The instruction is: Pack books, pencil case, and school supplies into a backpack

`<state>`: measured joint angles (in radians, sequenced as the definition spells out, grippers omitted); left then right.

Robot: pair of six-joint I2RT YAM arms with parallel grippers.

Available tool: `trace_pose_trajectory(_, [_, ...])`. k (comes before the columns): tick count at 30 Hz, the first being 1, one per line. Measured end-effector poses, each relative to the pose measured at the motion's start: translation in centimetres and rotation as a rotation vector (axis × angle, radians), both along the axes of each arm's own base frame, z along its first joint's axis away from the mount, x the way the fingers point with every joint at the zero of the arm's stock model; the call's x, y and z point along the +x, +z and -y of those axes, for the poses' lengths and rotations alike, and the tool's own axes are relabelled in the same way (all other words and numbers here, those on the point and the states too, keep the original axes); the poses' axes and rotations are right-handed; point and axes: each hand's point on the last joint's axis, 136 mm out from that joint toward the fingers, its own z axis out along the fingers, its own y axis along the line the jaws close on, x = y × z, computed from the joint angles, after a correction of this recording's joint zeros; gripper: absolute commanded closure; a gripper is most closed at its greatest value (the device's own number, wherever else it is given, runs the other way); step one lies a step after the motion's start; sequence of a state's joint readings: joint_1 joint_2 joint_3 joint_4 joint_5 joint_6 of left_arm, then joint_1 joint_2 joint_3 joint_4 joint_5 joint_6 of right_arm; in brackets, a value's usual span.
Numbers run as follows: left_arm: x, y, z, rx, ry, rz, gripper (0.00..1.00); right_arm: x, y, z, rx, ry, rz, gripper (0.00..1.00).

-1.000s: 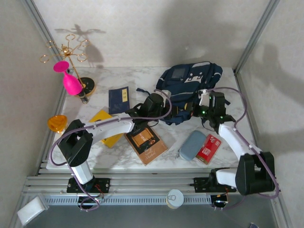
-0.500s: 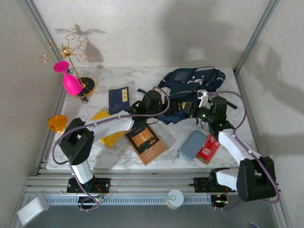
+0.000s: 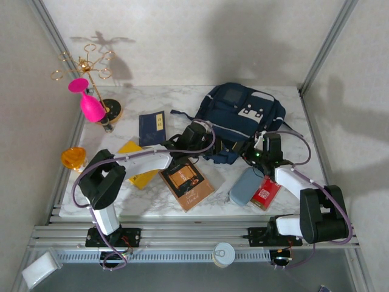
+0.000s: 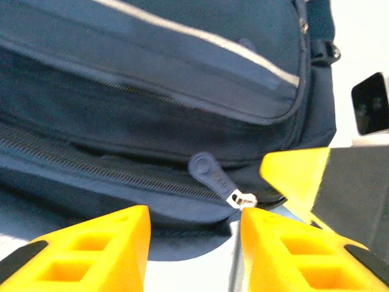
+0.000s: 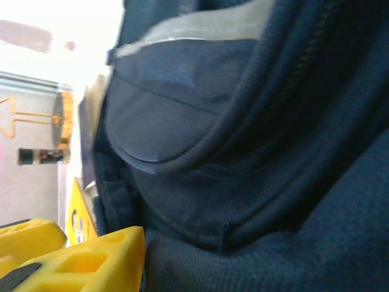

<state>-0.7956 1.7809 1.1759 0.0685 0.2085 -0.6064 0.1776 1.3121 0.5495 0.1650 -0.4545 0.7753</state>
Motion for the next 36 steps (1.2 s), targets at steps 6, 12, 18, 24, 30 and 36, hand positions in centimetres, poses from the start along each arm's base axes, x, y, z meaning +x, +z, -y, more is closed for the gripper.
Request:
trace_pose_trajectory(6, [-0.4,-0.6,-0.1,0.034,-0.038,0.011,0.50,-0.3,-1.0,0.6,-0.001,-0.061,-0.067,0.47])
trace_pose_trajectory(12, [0.9,0.0,1.7,0.047,-0.079,0.033,0.47,-0.6,-2.7,0.6,0.010,-0.081,-0.118,0.52])
trace_pose_trajectory(18, [3.5,0.3,4.0,0.051,-0.090,0.050,0.46,-0.4,-3.2,0.4,0.021,-0.083,-0.110,0.61])
trace_pose_trajectory(24, [4.3,-3.0,4.3,0.100,-0.082,-0.024,0.45,-0.1,-2.9,0.3,0.030,-0.079,-0.081,0.72])
trace_pose_trajectory(30, [4.1,-4.1,4.8,0.085,-0.072,-0.087,0.45,-0.2,-2.9,0.2,0.040,-0.066,-0.032,0.79])
trace_pose_trajectory(36, [3.8,-4.0,5.2,0.038,-0.065,-0.139,0.46,-0.2,-2.3,-0.2,0.059,-0.036,0.027,0.80])
